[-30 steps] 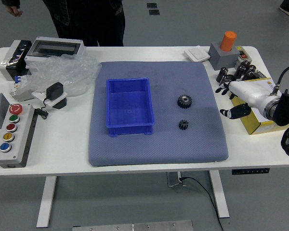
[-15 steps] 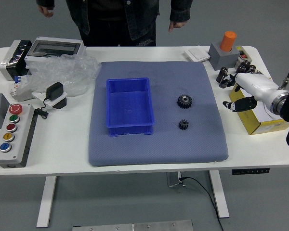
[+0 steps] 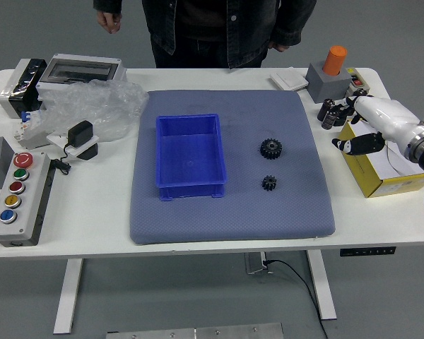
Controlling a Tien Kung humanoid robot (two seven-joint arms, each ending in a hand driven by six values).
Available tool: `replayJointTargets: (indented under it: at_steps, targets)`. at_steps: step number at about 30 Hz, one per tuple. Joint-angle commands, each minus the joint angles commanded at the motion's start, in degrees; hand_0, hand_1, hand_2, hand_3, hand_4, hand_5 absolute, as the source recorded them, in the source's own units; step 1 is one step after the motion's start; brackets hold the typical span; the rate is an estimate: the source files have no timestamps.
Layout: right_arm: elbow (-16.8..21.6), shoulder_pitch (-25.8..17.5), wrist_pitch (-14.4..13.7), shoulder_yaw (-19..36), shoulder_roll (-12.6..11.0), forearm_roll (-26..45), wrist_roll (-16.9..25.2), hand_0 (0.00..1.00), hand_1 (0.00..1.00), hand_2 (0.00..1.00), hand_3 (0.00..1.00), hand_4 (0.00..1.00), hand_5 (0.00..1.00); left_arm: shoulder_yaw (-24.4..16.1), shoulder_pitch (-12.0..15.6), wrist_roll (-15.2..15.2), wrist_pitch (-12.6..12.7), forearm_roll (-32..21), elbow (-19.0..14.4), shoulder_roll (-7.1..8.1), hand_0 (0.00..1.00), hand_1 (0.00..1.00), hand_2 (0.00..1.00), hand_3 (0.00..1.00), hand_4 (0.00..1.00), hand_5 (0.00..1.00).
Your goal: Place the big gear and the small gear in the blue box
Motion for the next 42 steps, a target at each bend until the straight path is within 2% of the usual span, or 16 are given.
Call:
replayJointTargets:
  at_steps: [6, 11, 20, 26, 33, 42]
  targets:
    - [-0.89, 3.23, 0.59, -4.31, 1.78, 0.01, -0.74, 0.659, 0.620, 0.722, 0.769, 0.729, 0.229, -0.26, 0.04, 0.07, -0.09, 0.03, 0.00, 0.09, 0.730, 0.679, 0.697, 0.693, 0.431, 0.019]
    - [-3.04, 6.51, 0.64, -7.54, 4.95, -0.49, -1.00, 0.657, 0.620, 0.724, 0.767, 0.729, 0.229, -0.04, 0.26, 0.17, 0.00, -0.06, 0.00, 0.09, 0.730, 0.680, 0.695, 0.695, 0.431, 0.019]
    - [-10.57, 8.86, -1.28, -12.66, 11.25, -0.68, 0.17, 0.655, 0.619, 0.725, 0.767, 0.733, 0.238, -0.48, 0.15, 0.20, -0.32, 0.43, 0.00, 0.11, 0.730, 0.680, 0.697, 0.695, 0.431, 0.019]
    - [-14.47, 9.00, -2.23, -13.63, 14.00, -0.73, 0.73, 0.654, 0.618, 0.724, 0.766, 0.737, 0.233, -0.39, 0.26, 0.18, -0.32, 0.33, 0.00, 0.22, 0.730, 0.681, 0.699, 0.698, 0.431, 0.019]
    - [-17.20, 8.60, -2.88, -15.79, 16.48, 0.06, 1.20, 0.654, 0.617, 0.722, 0.767, 0.739, 0.235, -0.45, 0.25, 0.19, -0.39, 0.42, 0.00, 0.22, 0.730, 0.681, 0.699, 0.696, 0.431, 0.020]
    - [-19.24, 8.20, -3.73, -17.49, 18.01, 1.04, 1.86, 0.652, 0.616, 0.721, 0.766, 0.749, 0.248, -0.47, 0.28, 0.24, -0.40, 0.53, 0.00, 0.18, 0.730, 0.681, 0.702, 0.699, 0.434, 0.023]
